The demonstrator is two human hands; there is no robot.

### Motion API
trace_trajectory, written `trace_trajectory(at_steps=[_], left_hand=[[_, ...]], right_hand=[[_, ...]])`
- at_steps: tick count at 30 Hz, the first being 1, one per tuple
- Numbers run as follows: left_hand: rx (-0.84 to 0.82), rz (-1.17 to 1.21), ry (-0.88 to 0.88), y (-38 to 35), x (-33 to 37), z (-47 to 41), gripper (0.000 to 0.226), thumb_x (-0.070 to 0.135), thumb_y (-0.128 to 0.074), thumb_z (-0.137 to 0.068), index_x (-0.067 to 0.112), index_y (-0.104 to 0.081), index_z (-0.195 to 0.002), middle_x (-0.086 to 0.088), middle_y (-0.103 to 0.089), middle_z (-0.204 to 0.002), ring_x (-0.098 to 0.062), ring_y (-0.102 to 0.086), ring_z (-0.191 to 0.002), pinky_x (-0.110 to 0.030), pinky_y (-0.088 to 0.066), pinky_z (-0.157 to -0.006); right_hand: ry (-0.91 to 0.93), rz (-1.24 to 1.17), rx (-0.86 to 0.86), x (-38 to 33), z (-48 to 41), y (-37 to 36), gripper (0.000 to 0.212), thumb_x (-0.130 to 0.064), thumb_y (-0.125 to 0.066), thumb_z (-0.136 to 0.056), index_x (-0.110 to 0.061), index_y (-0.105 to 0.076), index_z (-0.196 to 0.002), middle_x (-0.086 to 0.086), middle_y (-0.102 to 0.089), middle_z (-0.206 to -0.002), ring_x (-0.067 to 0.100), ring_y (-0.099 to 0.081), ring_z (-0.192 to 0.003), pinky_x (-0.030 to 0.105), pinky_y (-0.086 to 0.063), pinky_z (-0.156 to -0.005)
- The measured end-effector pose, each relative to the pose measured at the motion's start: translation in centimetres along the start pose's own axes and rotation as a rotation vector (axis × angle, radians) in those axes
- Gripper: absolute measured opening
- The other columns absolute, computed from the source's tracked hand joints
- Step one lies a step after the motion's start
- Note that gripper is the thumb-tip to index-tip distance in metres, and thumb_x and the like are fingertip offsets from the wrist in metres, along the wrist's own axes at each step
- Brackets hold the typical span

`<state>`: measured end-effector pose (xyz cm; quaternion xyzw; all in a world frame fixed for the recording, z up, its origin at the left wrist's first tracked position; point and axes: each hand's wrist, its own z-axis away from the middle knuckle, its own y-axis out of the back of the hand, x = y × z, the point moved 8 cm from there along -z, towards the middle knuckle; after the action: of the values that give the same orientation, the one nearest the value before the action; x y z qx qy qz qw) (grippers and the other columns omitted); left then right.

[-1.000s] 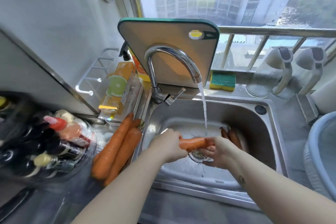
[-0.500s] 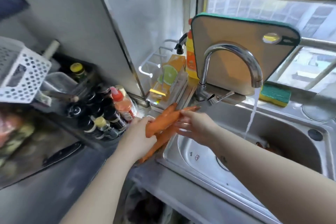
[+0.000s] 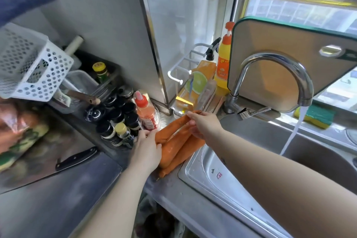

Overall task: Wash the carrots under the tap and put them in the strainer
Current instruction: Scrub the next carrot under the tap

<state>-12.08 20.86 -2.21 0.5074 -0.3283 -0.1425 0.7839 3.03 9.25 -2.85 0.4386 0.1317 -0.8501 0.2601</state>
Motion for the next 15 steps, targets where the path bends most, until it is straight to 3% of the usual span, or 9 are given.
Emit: trace_trajectory(at_steps=[5,11,15], left_hand=[[-0.004,-0.059,-0.020,-0.1,0.8,-0.6,0.054,0.029,-0.046,-0.097,0.025,-0.025,-0.147,-0.001,-0.029,-0.145,-0.024,-0.038,-0.130,-0.039,-0.041,-0.102],[0.089,-0.173,-0.126,0.6,3.0,-0.9,0.049,0.035,-0.044,-0.097,0.024,-0.034,-0.143,0.000,-0.034,-0.145,-0.021,-0.034,-0.134,-0.039,-0.032,-0.108],[0.098,-0.114,-0.234,1.0,6.0,-0.5,0.041,0.035,-0.044,-0.096,0.029,-0.043,-0.137,0.006,-0.043,-0.136,-0.017,-0.043,-0.127,-0.039,-0.031,-0.109]], right_hand=[[0.002,0.094,0.064,-0.2,-0.7,1.2,0.026,-0.027,-0.062,-0.091,-0.012,-0.058,-0.071,0.002,-0.053,-0.061,0.014,-0.050,-0.053,0.022,-0.045,-0.051],[-0.020,0.061,0.052,0.7,-1.6,1.7,0.017,-0.023,-0.062,-0.092,-0.009,-0.061,-0.083,0.003,-0.051,-0.061,0.013,-0.047,-0.047,0.019,-0.039,-0.043],[0.004,0.050,0.091,1.0,-1.4,3.3,0.022,-0.022,-0.064,-0.089,-0.002,-0.066,-0.095,0.005,-0.055,-0.063,0.017,-0.052,-0.050,0.026,-0.043,-0.049]])
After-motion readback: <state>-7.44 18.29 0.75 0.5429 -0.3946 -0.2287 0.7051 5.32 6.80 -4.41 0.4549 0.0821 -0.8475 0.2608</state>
